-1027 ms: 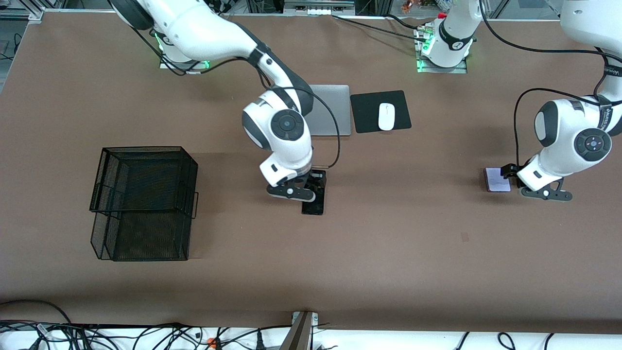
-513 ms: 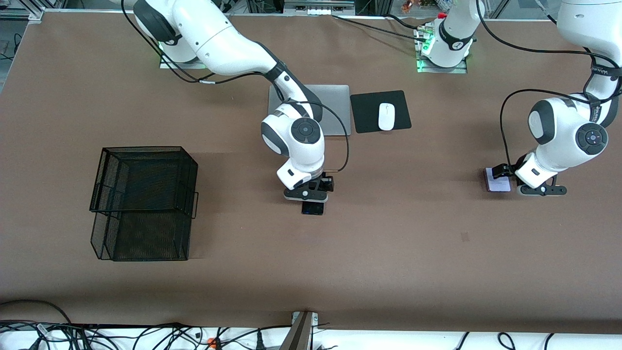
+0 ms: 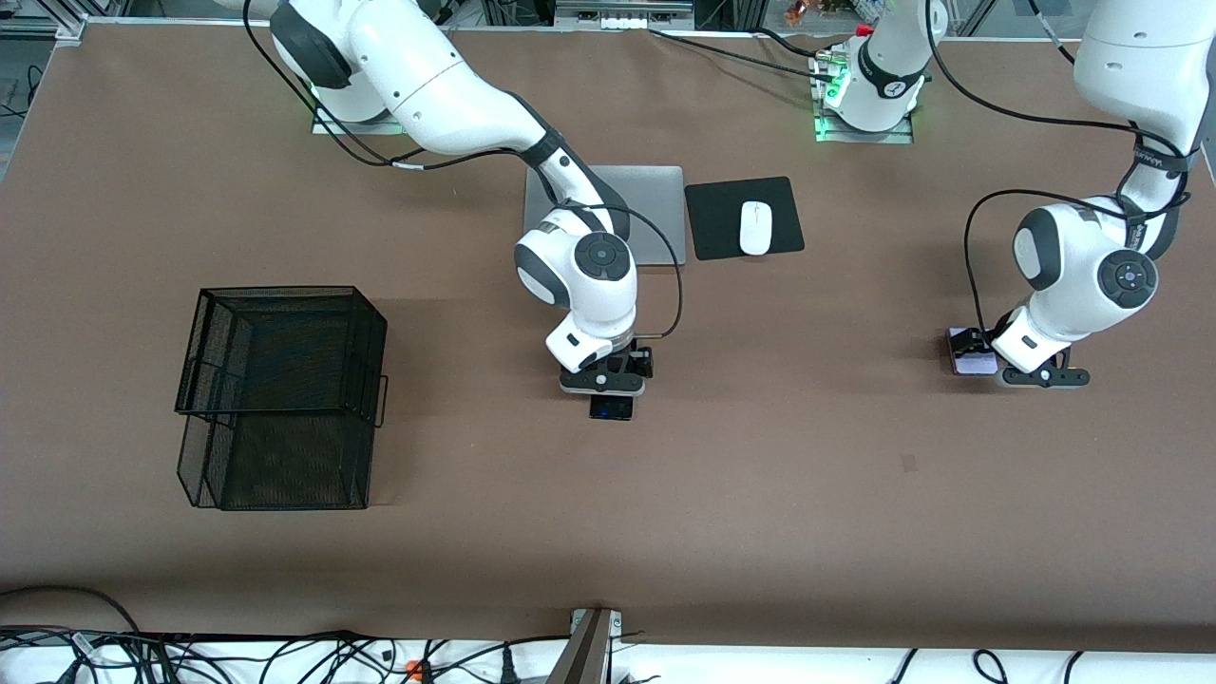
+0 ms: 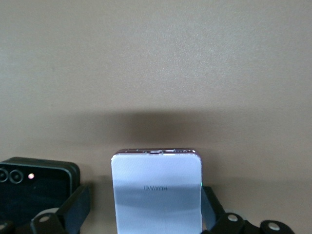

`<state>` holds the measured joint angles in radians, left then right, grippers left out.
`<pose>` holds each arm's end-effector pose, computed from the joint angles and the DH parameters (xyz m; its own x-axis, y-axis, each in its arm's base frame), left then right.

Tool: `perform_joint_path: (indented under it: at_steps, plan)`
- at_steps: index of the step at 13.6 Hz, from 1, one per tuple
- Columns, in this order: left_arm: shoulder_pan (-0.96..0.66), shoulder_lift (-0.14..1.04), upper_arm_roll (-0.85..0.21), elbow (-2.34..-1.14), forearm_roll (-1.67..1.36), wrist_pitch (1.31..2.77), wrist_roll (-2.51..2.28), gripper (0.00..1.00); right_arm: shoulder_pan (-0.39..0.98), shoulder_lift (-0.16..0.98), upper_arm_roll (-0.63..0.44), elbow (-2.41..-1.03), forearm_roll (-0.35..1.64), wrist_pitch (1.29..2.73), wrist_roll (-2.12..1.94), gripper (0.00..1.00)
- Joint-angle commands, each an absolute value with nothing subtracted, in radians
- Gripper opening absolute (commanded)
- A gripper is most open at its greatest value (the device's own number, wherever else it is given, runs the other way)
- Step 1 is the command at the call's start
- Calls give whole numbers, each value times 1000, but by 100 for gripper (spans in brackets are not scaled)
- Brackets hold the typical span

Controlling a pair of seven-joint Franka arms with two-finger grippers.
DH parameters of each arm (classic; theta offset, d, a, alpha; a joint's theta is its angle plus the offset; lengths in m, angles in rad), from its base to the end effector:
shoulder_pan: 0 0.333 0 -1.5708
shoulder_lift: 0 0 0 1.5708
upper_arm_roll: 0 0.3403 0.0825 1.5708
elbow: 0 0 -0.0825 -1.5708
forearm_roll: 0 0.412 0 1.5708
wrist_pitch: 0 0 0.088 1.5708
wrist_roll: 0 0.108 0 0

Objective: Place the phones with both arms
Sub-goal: 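Grasp the black phone with the right gripper while the left gripper grasps the Huawei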

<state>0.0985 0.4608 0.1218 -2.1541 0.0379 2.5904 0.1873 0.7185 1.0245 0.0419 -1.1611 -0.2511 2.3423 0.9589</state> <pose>0.5752 0.1291 0.1782 0.9993 -0.0103 -0.0368 -0.0127 -0.9976 -0.0674 0.6057 0.5555 0.1768 0.9734 -0.0612 0.2208 -0.0578 -0.9981 -0.0218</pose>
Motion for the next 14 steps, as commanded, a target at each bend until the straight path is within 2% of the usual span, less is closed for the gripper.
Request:
perform_joint_path:
  at_steps: [1,5,8,10,11,12,13,14]
  plan:
    - [112,474,114,-2157,-3,2614,207,100,730,1051,34,-1126,-273,2349,977,100]
    - [136,497,88,-2161,-9,2649,207,100,744,1058,34,-1127,-284,2347,977,100]
    - [213,499,-1,-2158,-15,2657,206,100,750,1065,34,-1131,-296,2347,977,99]
    - [215,499,-5,-2160,-15,2657,204,100,750,1065,34,-1137,-310,2347,979,94]
    - [216,499,-5,-2161,-15,2657,206,100,750,1065,34,-1141,-322,2347,977,87]
    - [222,502,-5,-2161,-14,2658,207,100,749,1065,34,-1149,-337,2347,973,68]
    - [230,502,-6,-2161,-14,2658,207,100,746,1065,34,-1149,-337,2347,966,39]
    - [230,508,-6,-2161,-14,2660,207,100,744,1065,34,-1149,-339,2347,962,27]
